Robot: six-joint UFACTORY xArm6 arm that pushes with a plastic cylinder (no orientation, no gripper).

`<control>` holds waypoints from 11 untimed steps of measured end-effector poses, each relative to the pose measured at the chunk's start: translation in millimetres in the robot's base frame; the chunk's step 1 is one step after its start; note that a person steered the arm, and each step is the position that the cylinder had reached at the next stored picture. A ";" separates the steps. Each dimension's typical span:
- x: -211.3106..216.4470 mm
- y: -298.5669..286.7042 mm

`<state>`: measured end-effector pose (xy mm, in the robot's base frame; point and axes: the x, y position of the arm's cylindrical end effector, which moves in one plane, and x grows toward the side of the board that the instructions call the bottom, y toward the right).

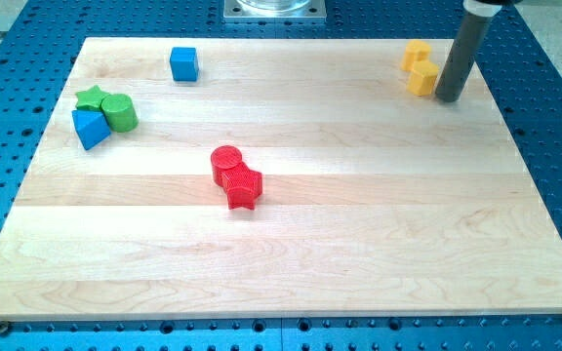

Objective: Move the arm horizontally left to the yellow blocks

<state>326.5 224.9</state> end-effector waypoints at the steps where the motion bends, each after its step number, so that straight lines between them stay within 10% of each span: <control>1: -17.2 -16.5; 4: -35.2 -135.0; 11: -44.0 -105.6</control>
